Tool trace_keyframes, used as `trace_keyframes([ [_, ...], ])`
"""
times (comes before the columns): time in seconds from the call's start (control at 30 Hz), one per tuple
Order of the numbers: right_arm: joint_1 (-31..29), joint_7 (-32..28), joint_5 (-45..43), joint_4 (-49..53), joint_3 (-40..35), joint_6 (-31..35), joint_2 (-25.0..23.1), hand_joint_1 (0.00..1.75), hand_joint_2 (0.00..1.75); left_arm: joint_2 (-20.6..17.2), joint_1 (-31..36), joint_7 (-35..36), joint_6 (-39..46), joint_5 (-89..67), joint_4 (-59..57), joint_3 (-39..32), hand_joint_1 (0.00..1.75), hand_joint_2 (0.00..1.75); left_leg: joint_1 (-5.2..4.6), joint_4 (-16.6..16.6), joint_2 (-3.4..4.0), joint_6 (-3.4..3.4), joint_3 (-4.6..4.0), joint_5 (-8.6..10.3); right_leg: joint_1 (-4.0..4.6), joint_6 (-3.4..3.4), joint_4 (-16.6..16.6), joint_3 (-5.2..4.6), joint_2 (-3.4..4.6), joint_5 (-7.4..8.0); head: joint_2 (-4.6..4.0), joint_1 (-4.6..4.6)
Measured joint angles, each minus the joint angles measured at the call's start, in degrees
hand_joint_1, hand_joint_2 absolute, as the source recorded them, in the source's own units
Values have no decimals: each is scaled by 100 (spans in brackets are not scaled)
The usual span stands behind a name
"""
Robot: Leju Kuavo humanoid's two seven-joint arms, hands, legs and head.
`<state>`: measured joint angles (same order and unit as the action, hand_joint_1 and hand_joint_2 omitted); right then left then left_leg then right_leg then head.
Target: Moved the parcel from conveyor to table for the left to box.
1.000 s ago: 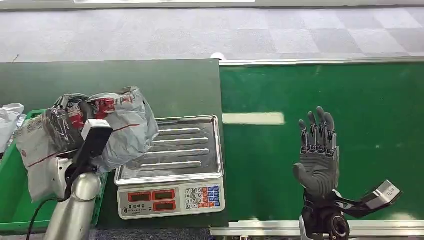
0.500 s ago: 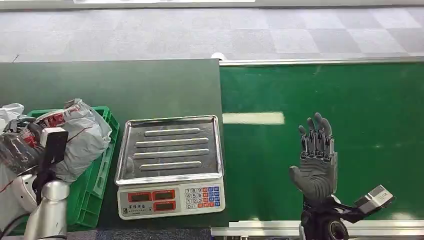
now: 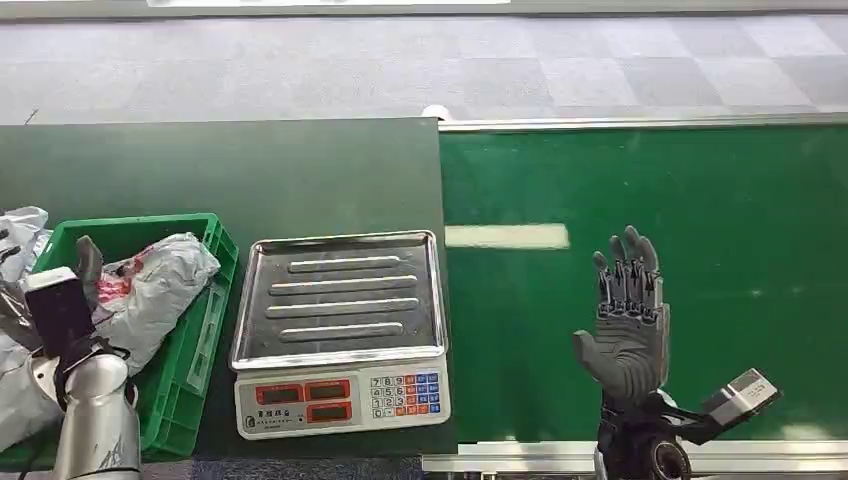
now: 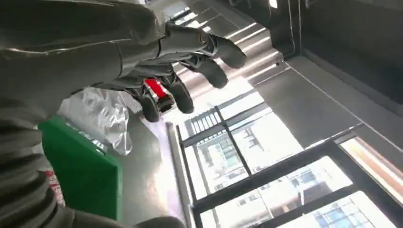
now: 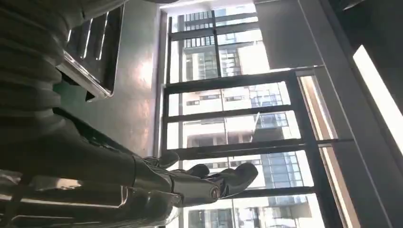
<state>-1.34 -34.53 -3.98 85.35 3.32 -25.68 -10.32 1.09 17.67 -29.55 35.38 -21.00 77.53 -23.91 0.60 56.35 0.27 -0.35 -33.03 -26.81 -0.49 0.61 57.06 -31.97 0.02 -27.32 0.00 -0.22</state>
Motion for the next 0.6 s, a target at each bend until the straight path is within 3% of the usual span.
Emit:
trace_keyframes([
  [0.33, -13, -37, 160, -138, -50, 304, 39, 0, 175, 321, -739, -1021, -489, 1276, 1608, 569, 0, 175, -1, 0, 2, -4, -1, -5, -2, 1, -2, -3, 1, -1, 0, 0],
  [0.5, -44, 184, 626, -260, -241, 781, 59, 0, 175, 441, -1416, -1007, -127, 456, 2433, 1959, 0, 175, -4, 1, -12, 0, -3, -11, -4, 6, -4, 1, -2, -5, 0, 0],
  [0.6, -15, 383, 995, -361, -398, 1087, 61, 0, 175, 466, -1679, -780, -411, 349, 2476, 2558, 0, 175, -3, 1, -10, 0, -2, -11, -3, 6, -4, 1, -1, -4, 0, 0],
])
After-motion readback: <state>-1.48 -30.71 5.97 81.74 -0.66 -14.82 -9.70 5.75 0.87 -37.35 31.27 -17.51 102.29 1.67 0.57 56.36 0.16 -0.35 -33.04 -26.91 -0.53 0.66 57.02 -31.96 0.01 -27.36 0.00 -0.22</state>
